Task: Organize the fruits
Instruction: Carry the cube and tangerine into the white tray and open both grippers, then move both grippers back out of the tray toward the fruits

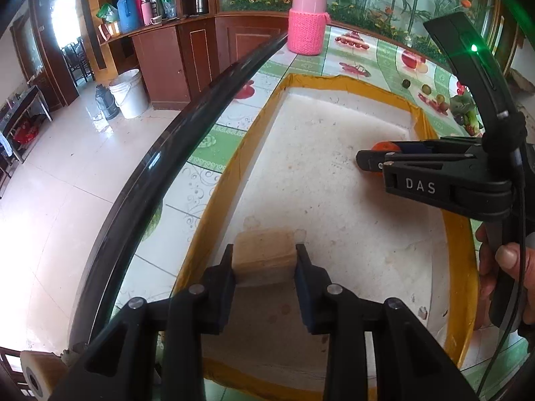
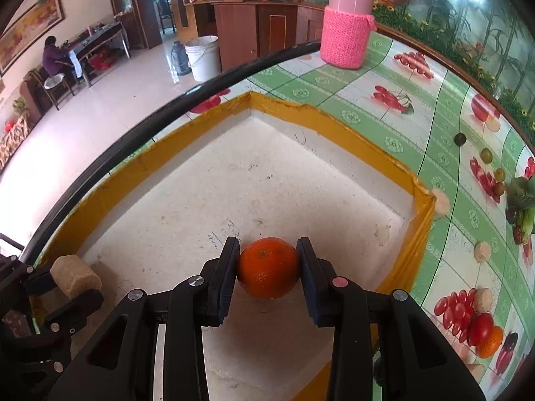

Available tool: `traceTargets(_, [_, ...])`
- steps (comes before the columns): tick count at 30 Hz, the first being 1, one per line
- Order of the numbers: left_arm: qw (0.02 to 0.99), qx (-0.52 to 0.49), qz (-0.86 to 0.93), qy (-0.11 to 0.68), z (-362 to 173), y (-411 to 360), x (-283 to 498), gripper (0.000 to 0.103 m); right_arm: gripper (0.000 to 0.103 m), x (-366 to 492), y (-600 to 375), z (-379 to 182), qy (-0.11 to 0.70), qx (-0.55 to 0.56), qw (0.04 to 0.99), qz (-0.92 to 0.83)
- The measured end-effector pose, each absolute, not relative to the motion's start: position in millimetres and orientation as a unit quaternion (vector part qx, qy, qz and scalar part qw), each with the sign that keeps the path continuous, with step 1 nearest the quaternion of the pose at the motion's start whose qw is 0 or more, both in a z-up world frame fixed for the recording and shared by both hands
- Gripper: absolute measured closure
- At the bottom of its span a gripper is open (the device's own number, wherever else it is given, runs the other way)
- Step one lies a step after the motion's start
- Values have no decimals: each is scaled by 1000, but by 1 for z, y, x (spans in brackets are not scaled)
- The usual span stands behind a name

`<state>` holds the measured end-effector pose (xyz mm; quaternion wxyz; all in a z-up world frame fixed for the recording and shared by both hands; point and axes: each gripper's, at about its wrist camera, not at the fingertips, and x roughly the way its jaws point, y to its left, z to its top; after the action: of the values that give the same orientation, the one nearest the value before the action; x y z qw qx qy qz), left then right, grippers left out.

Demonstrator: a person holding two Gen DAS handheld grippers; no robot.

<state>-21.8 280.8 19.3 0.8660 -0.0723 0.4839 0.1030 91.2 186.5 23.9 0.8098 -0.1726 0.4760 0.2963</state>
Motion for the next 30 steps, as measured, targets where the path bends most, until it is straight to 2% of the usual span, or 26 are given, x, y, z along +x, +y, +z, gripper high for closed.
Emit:
traceTargets(2, [865,-70,107,485,19,281,-23,59,68,89,185,26,475,-168,812,295])
traceTargets(3, [866,-67,110,484,19,280,-24,55,64,87,183,29,473,-165,814,294])
traceTargets(4, [866,-65,110,483,20,280,-26,49,55,86,181,31,471,-162,816,293])
traceTargets(11, [875,-28,125,466,32,266,-37,36,54,71,161,56,451,-137,830,300])
traceTargets(18, [880,-14,127,458,46,248,-47,34,53,38,123,80,432,-119,841,304])
traceTargets(21, [885,-16,121,450,55,237,-51,31,49,24,99,84,428,-108,845,301])
traceTargets(25, [893,-5,105,438,67,213,-51,25,46,6,61,79,430,-101,851,283])
traceTargets(30, [897,6,68,437,73,173,-46,25,45,-6,2,60,452,-87,856,237])
